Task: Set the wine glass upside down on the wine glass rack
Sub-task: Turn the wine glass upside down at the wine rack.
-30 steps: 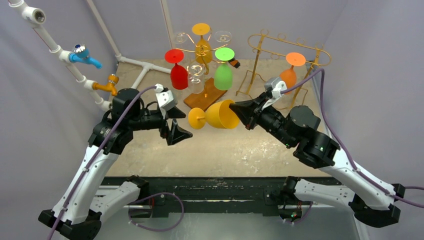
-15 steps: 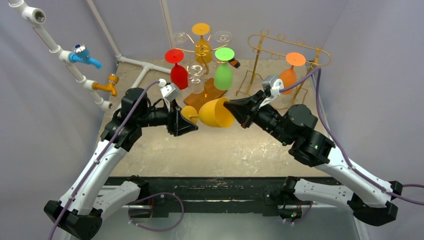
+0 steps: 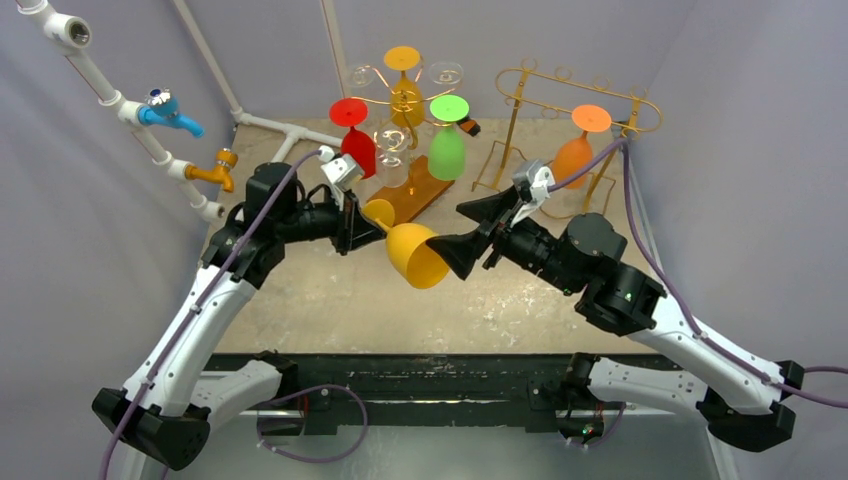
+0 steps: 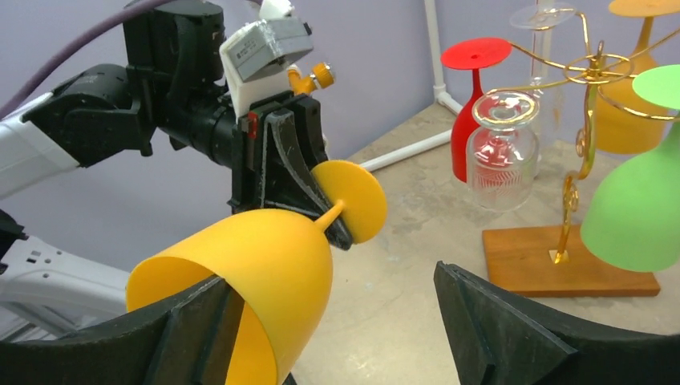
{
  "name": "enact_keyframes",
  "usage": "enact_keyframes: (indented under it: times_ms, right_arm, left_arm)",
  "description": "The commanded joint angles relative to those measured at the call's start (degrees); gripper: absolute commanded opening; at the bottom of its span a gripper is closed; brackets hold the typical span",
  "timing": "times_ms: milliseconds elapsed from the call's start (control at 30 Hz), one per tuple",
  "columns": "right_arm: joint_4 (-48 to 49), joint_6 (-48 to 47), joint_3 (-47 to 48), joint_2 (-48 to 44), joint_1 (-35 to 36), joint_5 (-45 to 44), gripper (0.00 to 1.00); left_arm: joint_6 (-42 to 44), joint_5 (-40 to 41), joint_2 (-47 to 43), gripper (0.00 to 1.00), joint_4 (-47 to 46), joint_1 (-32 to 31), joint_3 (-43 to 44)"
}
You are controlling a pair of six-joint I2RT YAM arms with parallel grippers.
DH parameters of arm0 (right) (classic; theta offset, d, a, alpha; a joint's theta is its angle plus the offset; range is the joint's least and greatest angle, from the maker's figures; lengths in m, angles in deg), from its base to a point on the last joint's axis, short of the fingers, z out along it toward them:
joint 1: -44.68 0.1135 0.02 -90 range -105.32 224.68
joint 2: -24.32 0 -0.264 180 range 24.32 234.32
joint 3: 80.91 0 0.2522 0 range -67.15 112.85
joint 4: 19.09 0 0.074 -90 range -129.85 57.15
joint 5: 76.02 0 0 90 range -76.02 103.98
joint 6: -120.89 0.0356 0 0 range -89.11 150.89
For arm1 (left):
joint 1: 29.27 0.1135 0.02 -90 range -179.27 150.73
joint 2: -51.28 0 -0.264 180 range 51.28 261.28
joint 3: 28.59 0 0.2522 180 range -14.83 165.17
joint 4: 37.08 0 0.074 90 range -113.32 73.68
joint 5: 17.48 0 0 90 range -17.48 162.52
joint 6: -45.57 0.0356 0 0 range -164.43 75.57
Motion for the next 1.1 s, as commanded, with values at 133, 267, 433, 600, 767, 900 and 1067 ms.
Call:
enact_keyframes:
  times_ms: [133,267,433,600,767,900,1067]
  right_arm:
    - [-12.2,-2.6,5.4,-3.5,-0.6,12.6,0.99]
    - [-17.7,-2.4,9.4,-3.9,-0.5,14.1,0.99]
    - [-17.1,-1.1,10.5,1.4,-0.5,19.3,0.99]
    - [-9.5,2.7,9.5,10.3,-0.6,21.5,0.99]
    - [0.6,9.6,8.2,15.9,-0.5,24.4,0.99]
    - [9.1,12.8,5.6,17.4,-0.5,26.4,0.99]
    - [21.2,19.7,0.0,19.6,0.0,31.9,0.99]
  left_arm:
    - [26.1,4.6,-2.9,0.00,10.2,-1.0,8.7]
    - [40.4,6.8,-6.1,0.00,12.2,-1.0,7.3]
    - [54.0,10.7,-9.4,0.00,10.4,-1.0,5.9]
    - [60.5,10.3,-9.9,0.00,9.8,-1.0,10.4]
    - [66.0,10.2,-11.9,0.00,8.0,-1.0,10.3]
    - [70.6,10.1,-13.7,0.00,8.5,-1.0,8.9]
    - [73.7,10.9,-15.5,0.00,6.0,-1.0,6.8]
